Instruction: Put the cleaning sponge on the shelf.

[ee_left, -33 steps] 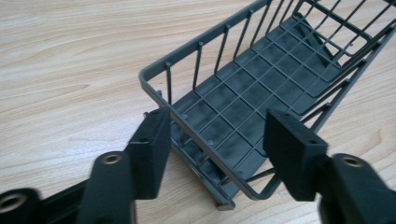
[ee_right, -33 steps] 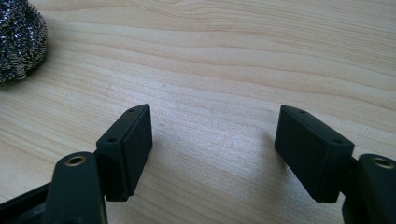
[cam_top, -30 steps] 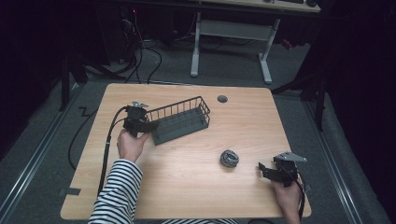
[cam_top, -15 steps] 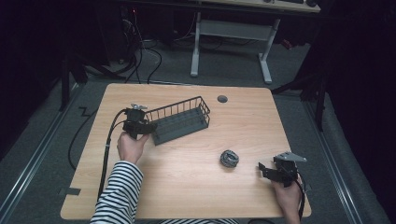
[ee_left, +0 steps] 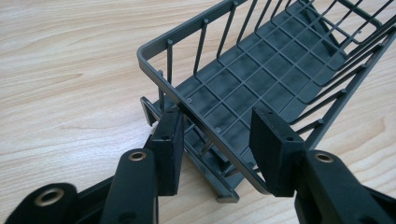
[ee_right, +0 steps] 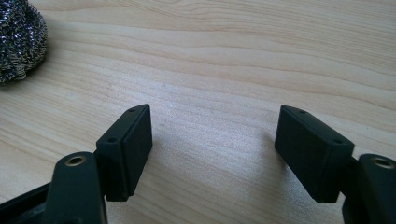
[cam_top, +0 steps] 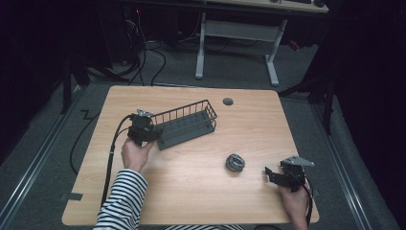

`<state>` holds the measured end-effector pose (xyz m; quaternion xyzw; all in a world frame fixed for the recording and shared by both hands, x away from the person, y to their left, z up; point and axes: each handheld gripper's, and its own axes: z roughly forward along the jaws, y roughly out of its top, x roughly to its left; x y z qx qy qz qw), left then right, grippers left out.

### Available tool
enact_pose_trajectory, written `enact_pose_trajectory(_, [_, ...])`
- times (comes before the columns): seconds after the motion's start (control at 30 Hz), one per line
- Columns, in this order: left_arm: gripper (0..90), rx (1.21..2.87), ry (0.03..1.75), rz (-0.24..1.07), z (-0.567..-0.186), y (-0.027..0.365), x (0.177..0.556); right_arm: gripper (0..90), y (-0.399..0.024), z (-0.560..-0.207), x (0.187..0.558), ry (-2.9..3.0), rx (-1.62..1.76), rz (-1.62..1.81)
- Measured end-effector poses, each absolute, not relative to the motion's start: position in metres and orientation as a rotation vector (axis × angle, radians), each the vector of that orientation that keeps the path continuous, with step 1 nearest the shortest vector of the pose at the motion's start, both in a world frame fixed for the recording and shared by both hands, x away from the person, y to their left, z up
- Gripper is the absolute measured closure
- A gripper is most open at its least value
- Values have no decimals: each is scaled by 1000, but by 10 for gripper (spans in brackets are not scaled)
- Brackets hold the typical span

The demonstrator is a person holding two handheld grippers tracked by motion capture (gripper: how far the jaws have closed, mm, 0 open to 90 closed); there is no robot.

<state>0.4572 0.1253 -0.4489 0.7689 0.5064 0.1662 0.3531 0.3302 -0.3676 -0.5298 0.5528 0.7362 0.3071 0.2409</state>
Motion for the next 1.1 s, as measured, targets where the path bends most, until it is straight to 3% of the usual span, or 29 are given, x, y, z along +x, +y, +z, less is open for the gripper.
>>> enact_pose_trajectory(0.9, [562, 2026, 1202, 326, -451, 103, 414, 278, -368, -530, 330, 2014, 1512, 840])
enact_pose_trajectory(1.1, [519, 2019, 1204, 341, -451, 104, 410, 278, -368, -530, 330, 2014, 1512, 840])
